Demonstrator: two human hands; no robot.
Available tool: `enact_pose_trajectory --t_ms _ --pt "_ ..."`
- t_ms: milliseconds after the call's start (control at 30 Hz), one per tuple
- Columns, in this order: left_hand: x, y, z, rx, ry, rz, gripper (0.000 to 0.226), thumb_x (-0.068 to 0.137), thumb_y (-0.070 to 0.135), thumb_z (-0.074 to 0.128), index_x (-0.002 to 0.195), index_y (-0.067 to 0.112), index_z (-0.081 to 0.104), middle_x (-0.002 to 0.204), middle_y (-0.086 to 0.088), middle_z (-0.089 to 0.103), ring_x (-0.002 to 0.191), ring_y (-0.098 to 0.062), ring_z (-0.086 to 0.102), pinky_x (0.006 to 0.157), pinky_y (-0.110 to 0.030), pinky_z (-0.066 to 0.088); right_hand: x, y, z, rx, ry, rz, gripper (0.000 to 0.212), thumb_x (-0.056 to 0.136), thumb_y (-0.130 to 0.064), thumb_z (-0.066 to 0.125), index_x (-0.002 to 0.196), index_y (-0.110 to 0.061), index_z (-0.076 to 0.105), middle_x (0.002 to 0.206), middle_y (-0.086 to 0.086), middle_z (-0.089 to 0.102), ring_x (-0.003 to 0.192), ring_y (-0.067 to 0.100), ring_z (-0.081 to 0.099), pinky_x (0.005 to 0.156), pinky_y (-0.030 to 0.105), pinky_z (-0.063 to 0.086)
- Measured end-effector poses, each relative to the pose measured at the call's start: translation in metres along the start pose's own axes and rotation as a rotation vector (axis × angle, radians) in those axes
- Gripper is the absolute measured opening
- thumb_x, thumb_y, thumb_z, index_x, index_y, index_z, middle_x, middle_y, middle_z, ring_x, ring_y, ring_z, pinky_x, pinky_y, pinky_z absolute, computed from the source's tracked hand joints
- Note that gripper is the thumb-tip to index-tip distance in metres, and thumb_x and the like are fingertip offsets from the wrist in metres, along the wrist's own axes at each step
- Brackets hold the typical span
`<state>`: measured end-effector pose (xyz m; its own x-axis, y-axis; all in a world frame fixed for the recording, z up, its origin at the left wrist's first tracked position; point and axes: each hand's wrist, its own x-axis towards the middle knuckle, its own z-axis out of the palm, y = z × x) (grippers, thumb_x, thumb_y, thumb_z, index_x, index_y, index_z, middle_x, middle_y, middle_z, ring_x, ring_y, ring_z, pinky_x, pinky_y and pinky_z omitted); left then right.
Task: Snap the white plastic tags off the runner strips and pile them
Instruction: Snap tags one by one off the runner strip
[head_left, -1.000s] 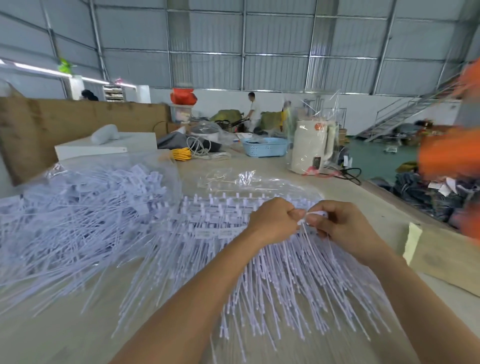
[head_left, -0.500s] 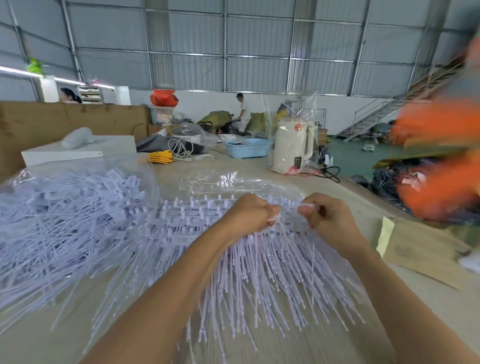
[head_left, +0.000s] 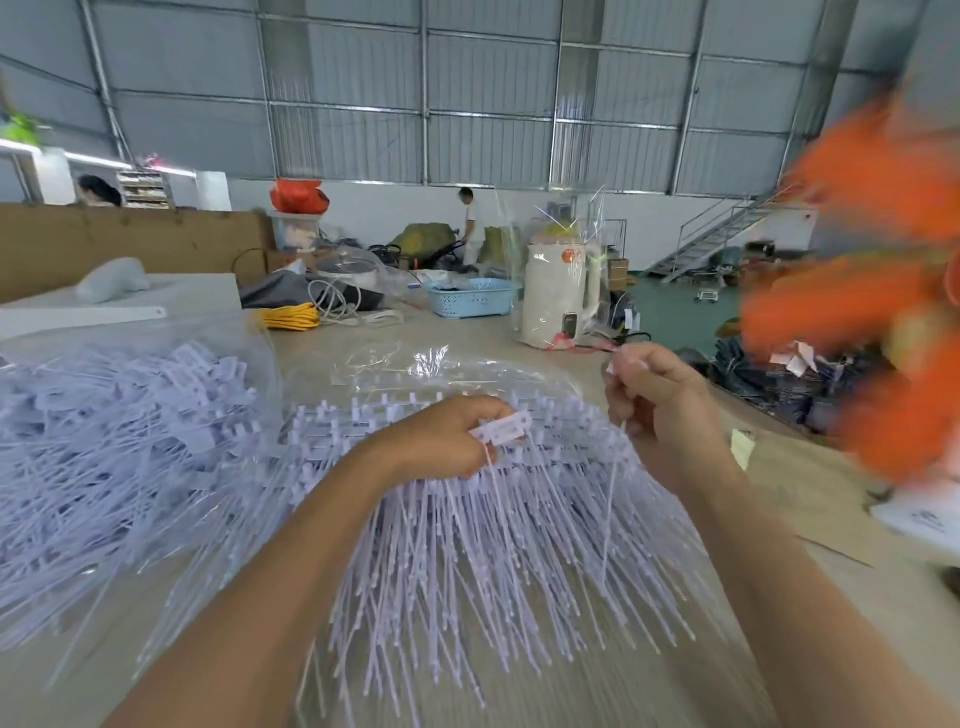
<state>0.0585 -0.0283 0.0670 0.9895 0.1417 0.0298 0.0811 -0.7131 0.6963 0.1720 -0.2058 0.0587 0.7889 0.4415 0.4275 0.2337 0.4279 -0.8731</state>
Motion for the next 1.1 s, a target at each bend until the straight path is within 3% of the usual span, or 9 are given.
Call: enact_pose_trajectory --t_ms 100,167,233,367,500,700,833,967,1100 --pt "0.001 0.003 0.003 0.098 0.003 0.022 0.045 0.087 -0.002 0.051 0.118 0.03 0.053 0.105 0.004 0.053 0.085 -0.024 0.059 0.072 -0.038 0.05 -0.01 0.008 0.023 -0.337 -0.202 -0.009 0.018 0.088 -0.005 0.06 0.073 -0.012 0.068 0.073 0.0 0.064 0.064 0.011 0.053 0.058 0.022 0.044" --pt "0.001 0.005 0.004 0.157 0.01 0.024 0.049 0.087 0.001 0.053 0.126 0.03 0.051 0.118 -0.001 0.054 0.096 -0.029 0.062 0.078 -0.041 0.053 -0.014 0.017 0.035 -0.487 -0.224 -0.05 0.012 0.087 -0.008 0.064 0.077 -0.002 0.068 0.085 0.016 0.064 0.073 0.017 0.055 0.068 0.03 0.045" --pt "0.002 0.006 0.005 0.165 0.004 0.039 0.048 0.086 0.001 0.054 0.123 0.031 0.053 0.125 -0.006 0.056 0.105 -0.032 0.06 0.082 -0.044 0.052 -0.015 0.023 0.039 -0.498 -0.211 -0.046 0.018 0.088 -0.011 0.064 0.08 0.005 0.066 0.087 0.027 0.062 0.072 0.02 0.055 0.07 0.035 0.047" --pt "0.002 0.008 0.007 0.219 0.051 0.048 0.03 0.088 0.008 0.057 0.115 0.021 0.049 0.122 -0.004 0.055 0.102 -0.019 0.056 0.082 -0.035 0.048 -0.015 0.029 0.038 -0.371 -0.223 0.048 0.004 0.089 -0.01 0.062 0.086 -0.007 0.061 0.076 0.011 0.064 0.061 0.017 0.064 0.064 0.033 0.056" --pt "0.004 0.005 0.006 0.207 0.097 0.046 0.033 0.087 0.01 0.062 0.106 0.025 0.038 0.112 -0.004 0.055 0.075 -0.01 0.056 0.062 -0.026 0.045 -0.013 0.032 0.037 -0.406 -0.216 0.079 0.009 0.092 -0.003 0.056 0.1 0.0 0.06 0.057 0.01 0.061 0.047 0.012 0.058 0.05 0.021 0.05" --pt "0.002 -0.001 -0.003 0.205 0.075 -0.011 0.006 0.085 0.023 0.067 0.083 0.019 0.063 0.089 -0.002 0.068 0.08 -0.019 0.062 0.071 -0.033 0.049 -0.011 0.031 0.035 -0.476 -0.199 -0.014 0.01 0.09 -0.002 0.058 0.084 0.003 0.064 0.049 0.003 0.057 0.042 0.009 0.05 0.048 0.019 0.043" --pt "0.001 -0.004 -0.004 0.035 0.03 -0.015 0.022 0.088 0.021 0.064 0.066 0.016 0.068 0.063 0.005 0.069 0.064 -0.013 0.06 0.073 -0.033 0.049 -0.012 0.032 0.035 -0.503 -0.221 -0.002 0.01 0.091 -0.001 0.057 0.084 0.002 0.064 0.049 0.003 0.056 0.04 0.008 0.049 0.047 0.018 0.042" --pt "0.004 -0.002 0.001 -0.031 0.117 -0.028 0.04 0.095 0.028 0.054 0.057 0.016 0.062 0.044 0.009 0.058 0.044 -0.004 0.051 0.051 -0.014 0.042 -0.013 0.031 0.034 -0.516 -0.264 0.038 0.011 0.092 -0.006 0.058 0.087 0.001 0.065 0.049 0.004 0.055 0.041 0.01 0.048 0.046 0.019 0.042" --pt "0.008 -0.002 0.007 -0.095 0.178 -0.039 0.042 0.094 0.026 0.055 0.054 0.017 0.062 0.037 0.008 0.051 0.039 -0.003 0.047 0.049 -0.016 0.039 -0.013 0.031 0.034 -0.566 -0.219 -0.015 0.013 0.091 -0.006 0.059 0.079 -0.004 0.063 0.048 0.006 0.054 0.038 0.009 0.046 0.046 0.02 0.042"
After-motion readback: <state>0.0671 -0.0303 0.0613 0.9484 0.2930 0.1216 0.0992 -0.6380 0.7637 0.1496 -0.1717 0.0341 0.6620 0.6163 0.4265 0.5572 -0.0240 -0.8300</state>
